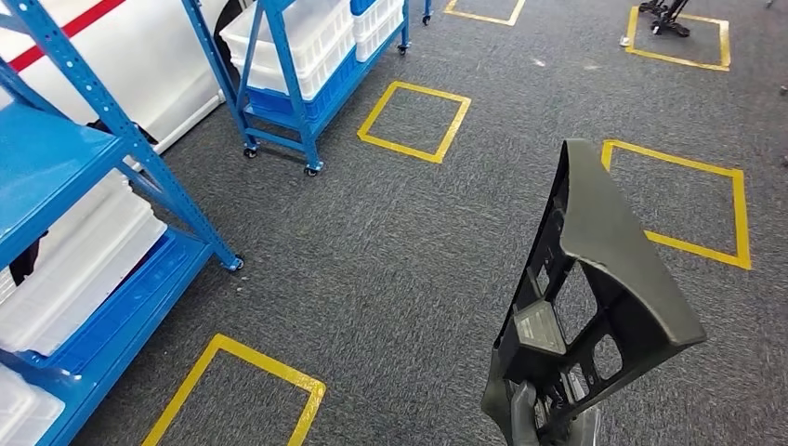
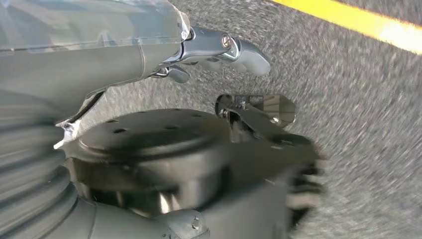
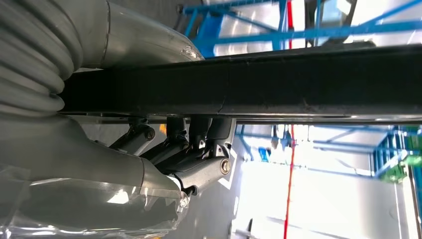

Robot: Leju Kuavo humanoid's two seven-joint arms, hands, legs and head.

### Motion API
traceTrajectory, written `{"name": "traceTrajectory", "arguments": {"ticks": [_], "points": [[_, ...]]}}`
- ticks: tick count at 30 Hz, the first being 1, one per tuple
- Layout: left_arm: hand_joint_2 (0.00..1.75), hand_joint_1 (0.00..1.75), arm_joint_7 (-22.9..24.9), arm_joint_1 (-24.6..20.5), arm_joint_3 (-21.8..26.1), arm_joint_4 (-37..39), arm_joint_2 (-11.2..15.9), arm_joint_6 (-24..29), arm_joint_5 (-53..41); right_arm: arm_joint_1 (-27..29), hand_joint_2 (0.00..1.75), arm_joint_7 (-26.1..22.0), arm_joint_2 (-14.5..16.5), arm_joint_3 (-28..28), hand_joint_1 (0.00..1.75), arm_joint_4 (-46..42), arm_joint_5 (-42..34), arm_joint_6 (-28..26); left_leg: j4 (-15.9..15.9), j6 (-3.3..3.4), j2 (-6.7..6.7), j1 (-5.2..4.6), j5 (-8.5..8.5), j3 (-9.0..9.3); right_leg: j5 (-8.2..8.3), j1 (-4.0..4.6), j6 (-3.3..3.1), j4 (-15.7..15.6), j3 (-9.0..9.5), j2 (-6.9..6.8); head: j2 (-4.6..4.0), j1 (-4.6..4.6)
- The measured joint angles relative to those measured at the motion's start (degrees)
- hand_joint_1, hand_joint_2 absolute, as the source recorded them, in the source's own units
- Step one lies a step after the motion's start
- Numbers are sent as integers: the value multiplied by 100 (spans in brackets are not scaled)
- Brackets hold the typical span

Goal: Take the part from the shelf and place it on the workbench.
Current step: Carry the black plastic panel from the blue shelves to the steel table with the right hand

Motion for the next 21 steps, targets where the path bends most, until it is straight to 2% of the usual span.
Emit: {"name": "traceTrajectory", "arguments": {"ticks": [2,3,4,5,6,7,8,9,10,11,13,14,15,16,17,18,19,20,21], "points": [[175,0,44,9,-25,13,-49,9,-67,22,175,1,4,0,175,-28,115,-100,910,-37,-292,25,-405,-415,36,5,-92,-17,-20,270,1,-19],[175,0,66,12,-30,18,-55,15,-84,29,175,1,4,0,175,-38,137,-127,973,-24,-312,25,-339,-461,35,18,-95,-5,-21,362,1,-18],[175,0,86,12,-36,21,-60,20,-103,35,175,1,4,0,175,-49,154,-151,755,-4,-340,24,-148,-379,34,25,-95,9,-19,448,1,-18],[175,0,102,14,-43,23,-64,25,-119,37,175,0,4,1,175,-62,170,-174,373,23,-423,25,95,-225,33,27,-92,21,-16,532,0,-19],[175,0,117,15,-49,24,-67,31,-133,37,175,-1,4,2,175,-73,184,-192,-7,51,-577,25,275,-72,33,32,-82,36,-21,608,0,-16],[175,0,125,15,-55,24,-68,37,-146,35,175,-2,4,4,175,-84,190,-208,-315,73,-718,27,383,45,35,30,-62,53,-38,677,1,-17],[175,0,132,14,-58,24,-71,41,-157,36,175,-3,4,7,175,-91,193,-223,-492,90,-828,22,421,106,43,21,-32,63,-61,740,1,-16],[175,0,137,9,-61,24,-75,49,-162,38,175,-3,4,9,175,-95,194,-236,-546,104,-867,13,403,121,58,9,9,65,-88,801,1,-15],[175,0,139,4,-64,24,-80,56,-167,46,175,-4,4,9,175,-102,193,-245,-580,123,-815,6,414,132,79,-4,54,59,-116,870,1,-15],[175,0,141,0,-68,24,-86,62,-169,56,175,-4,4,9,175,-110,193,-251,-601,155,-742,9,439,143,83,-14,87,71,-136,860,1,-7],[175,0,140,1,-72,24,-102,73,-181,67,175,-6,3,7,175,-134,192,-257,-675,232,-576,20,495,169,-71,7,125,292,-259,590,1,18],[175,0,139,9,-73,24,-108,76,-190,68,175,-7,2,5,175,-145,192,-260,-696,262,-486,22,511,172,-242,11,134,558,-383,394,1,33],[175,0,138,21,-73,24,-111,79,-200,67,175,-8,2,4,175,-152,190,-262,-703,279,-400,10,514,168,-439,13,151,900,-549,255,1,44],[175,0,136,31,-73,24,-113,79,-210,68,175,-9,1,3,175,-157,186,-263,-701,288,-304,2,513,160,-601,1,170,1255,-717,199,1,51],[175,0,132,36,-73,24,-113,78,-221,74,175,-10,1,2,175,-164,181,-267,-699,285,-212,-4,510,155,-678,-14,188,1502,-827,171,0,52],[175,0,125,37,-75,24,-113,75,-235,84,175,-11,0,-1,175,-172,176,-272,-698,277,-123,-6,503,151,-651,-28,203,1562,-840,149,1,53],[175,0,119,36,-79,24,-114,73,-248,95,175,-13,0,-4,175,-186,174,-276,-695,265,-41,-5,494,154,-527,-40,213,1404,-736,115,0,54],[175,0,113,34,-85,25,-115,72,-258,105,175,-14,0,-7,175,-205,173,-280,-692,246,30,-4,480,167,-346,-49,216,1053,-526,46,0,54],[175,0,109,33,-91,25,-116,71,-264,110,175,-14,0,-8,175,-225,172,-281,-685,219,93,-11,461,183,-215,-43,209,644,-291,-86,0,54]]}}
